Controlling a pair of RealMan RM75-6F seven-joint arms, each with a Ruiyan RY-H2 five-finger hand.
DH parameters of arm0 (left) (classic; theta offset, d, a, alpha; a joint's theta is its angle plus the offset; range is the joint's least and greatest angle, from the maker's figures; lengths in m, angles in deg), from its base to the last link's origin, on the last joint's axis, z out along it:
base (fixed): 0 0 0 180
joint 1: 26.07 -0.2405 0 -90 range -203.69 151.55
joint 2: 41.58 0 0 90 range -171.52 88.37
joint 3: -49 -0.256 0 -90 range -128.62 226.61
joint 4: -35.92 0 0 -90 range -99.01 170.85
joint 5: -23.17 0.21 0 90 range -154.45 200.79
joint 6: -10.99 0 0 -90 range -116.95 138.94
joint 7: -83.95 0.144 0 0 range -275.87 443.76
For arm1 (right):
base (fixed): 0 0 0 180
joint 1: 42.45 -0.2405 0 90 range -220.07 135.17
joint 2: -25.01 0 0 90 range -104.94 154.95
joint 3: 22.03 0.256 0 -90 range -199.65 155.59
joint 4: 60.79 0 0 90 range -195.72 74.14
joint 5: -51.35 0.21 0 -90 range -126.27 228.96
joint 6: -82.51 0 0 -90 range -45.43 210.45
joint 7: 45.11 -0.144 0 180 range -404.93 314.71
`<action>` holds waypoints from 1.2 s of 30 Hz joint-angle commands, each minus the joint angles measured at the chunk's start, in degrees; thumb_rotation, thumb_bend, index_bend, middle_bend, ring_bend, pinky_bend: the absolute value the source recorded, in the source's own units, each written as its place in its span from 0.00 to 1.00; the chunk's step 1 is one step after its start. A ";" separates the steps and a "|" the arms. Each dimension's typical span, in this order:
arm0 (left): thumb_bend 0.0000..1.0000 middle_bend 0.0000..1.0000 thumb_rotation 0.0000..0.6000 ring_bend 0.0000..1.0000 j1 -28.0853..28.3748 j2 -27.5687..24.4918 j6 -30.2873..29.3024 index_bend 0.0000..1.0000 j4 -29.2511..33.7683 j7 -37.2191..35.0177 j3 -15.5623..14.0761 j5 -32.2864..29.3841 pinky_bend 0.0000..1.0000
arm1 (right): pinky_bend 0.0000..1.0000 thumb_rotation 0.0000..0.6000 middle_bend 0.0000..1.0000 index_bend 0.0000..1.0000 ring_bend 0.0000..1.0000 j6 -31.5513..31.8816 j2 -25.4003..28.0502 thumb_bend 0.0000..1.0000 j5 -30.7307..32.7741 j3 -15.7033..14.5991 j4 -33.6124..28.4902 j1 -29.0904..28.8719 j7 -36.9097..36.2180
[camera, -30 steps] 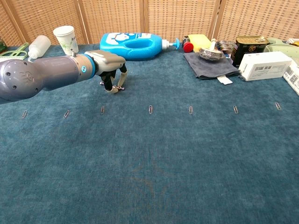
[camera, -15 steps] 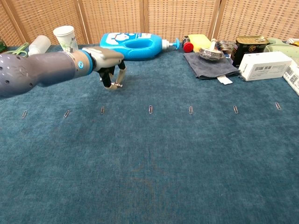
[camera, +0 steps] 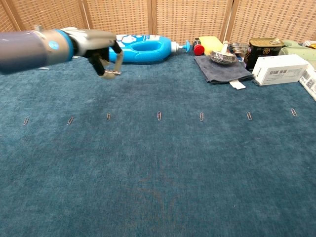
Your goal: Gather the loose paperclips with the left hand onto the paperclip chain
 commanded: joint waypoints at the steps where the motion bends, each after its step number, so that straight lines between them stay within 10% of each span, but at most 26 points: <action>1: 0.39 1.00 1.00 1.00 -4.62 -7.17 -3.20 0.66 8.36 -3.90 -1.00 1.75 1.00 | 0.23 1.00 0.12 0.00 0.10 -0.23 -0.15 0.51 -0.57 -0.09 -0.21 -0.41 0.20; 18: 0.39 1.00 1.00 1.00 -19.42 -22.21 -9.48 0.66 20.81 -19.90 -8.55 13.91 1.00 | 0.23 1.00 0.12 0.00 0.10 -0.72 -1.08 0.51 -2.41 -0.83 -1.52 -1.53 2.04; 36: 0.39 1.00 1.00 1.00 -22.88 -15.87 -5.11 0.67 10.23 -32.76 -10.51 18.26 1.00 | 0.23 1.00 0.12 0.00 0.10 -0.74 -1.20 0.51 -2.65 -1.39 -2.25 -1.65 3.30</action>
